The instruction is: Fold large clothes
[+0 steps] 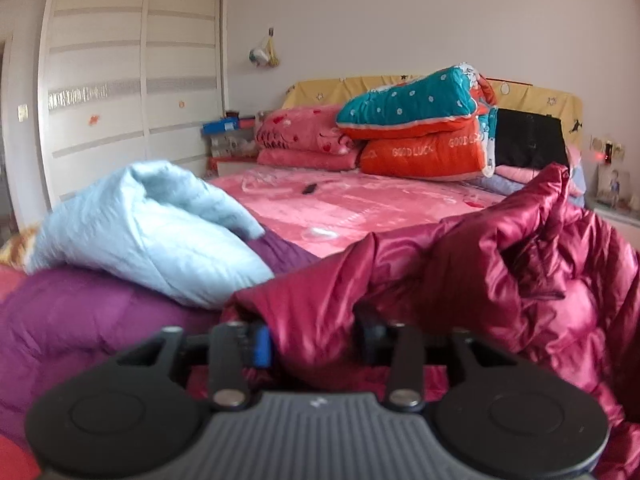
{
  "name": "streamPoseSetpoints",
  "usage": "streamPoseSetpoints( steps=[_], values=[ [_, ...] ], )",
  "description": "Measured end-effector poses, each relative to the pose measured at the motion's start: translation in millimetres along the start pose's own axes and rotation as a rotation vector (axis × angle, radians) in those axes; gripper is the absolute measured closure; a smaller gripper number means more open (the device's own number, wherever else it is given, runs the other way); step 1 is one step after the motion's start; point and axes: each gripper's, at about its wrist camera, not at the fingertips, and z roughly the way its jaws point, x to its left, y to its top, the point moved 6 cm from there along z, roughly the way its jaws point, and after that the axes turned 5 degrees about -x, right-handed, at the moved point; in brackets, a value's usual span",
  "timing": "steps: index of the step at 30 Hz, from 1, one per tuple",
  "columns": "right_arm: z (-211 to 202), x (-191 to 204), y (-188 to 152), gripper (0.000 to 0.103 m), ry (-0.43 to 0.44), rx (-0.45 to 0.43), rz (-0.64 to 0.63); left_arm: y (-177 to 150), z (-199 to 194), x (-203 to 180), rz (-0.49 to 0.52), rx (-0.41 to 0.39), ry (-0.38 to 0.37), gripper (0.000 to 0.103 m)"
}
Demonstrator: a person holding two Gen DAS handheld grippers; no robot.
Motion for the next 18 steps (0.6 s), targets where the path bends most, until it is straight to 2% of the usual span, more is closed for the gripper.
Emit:
streamPoseSetpoints(
  steps=[1, 2, 3, 5, 8, 12, 15, 18],
  values=[
    [2, -5, -5, 0.002, -0.007, 0.007, 0.004, 3, -2, 4, 0.016, -0.014, 0.015, 0.034],
    [4, -8, -6, 0.001, -0.01, 0.016, 0.011, 8, -3, 8, 0.034, -0.038, 0.043, 0.018],
    [4, -11, -9, 0.001, -0.009, 0.026, 0.022, 15, -5, 14, 0.055, -0.069, 0.072, 0.014],
    [0, -14, -16, 0.001, -0.008, 0.042, 0.045, 28, -8, 26, 0.081, -0.099, 0.095, 0.014],
    [-10, -13, -29, 0.0, 0.002, 0.078, 0.066, 43, -28, 40, 0.052, -0.111, 0.085, 0.014],
    [-33, -9, -40, 0.0, 0.026, 0.132, 0.099, 39, -70, 33, 0.034, -0.108, 0.007, 0.014],
    [-42, -2, -55, 0.0, 0.027, 0.177, 0.077, 24, -108, 9, -0.014, -0.089, -0.12, 0.014],
    [-57, 2, -68, 0.0, 0.032, 0.201, 0.055, 1, -148, -28, -0.082, -0.046, -0.304, 0.013]
  ],
)
